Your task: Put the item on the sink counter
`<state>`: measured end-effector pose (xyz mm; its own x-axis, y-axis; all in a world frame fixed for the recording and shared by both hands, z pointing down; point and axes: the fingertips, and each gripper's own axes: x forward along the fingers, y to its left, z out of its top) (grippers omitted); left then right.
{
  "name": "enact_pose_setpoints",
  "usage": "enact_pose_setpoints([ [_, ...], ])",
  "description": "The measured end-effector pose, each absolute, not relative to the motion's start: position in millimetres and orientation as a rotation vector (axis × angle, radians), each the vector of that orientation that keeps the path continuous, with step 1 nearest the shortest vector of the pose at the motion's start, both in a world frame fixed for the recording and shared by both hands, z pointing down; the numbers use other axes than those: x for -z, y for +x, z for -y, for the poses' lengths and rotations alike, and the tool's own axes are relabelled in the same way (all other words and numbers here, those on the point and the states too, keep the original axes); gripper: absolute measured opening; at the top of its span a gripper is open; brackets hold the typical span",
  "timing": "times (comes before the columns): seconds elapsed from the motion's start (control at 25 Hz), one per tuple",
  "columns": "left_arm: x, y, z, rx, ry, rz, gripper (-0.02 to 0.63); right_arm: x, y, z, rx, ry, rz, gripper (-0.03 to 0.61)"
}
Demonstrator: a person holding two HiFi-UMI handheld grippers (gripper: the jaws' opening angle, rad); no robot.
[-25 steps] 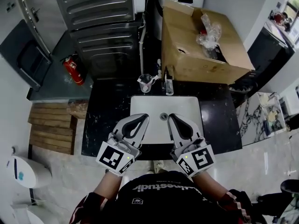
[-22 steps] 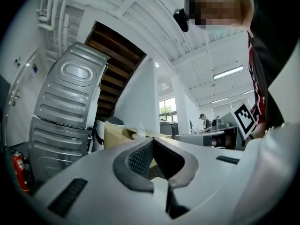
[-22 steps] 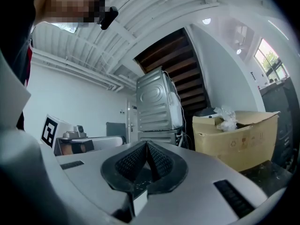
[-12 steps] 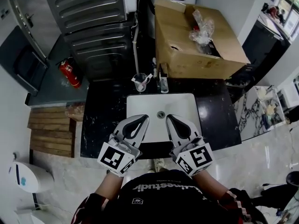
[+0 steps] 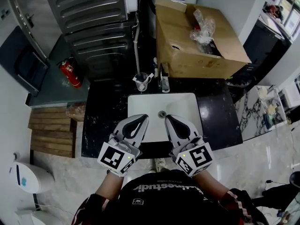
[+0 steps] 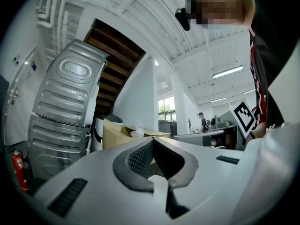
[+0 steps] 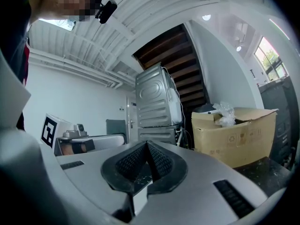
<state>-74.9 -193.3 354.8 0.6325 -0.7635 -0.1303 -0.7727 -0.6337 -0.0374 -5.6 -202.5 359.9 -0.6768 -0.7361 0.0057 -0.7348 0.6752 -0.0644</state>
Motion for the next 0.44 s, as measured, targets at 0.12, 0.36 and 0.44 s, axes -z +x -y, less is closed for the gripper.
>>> enact_pose_setpoints([
  [0.12,-354.4,-76.1,193.0,-0.16,-2.754,-1.304,0.015,-361.9,-7.9,201.5,0.105,-1.252,-2.861,0.037],
  [0.36,-357.2,-77.6,190.0,-0.156,-2.755,-1.31,0.015,-364.8,-6.7,199.9,0.104,-1.266,-2.866,0.037],
  [0.44,-357.3,-78.4,188.1,-0.158,-2.753,-1.314,0.014,-366.1,-6.0,198.7,0.106,-1.275,-2.867,0.037],
])
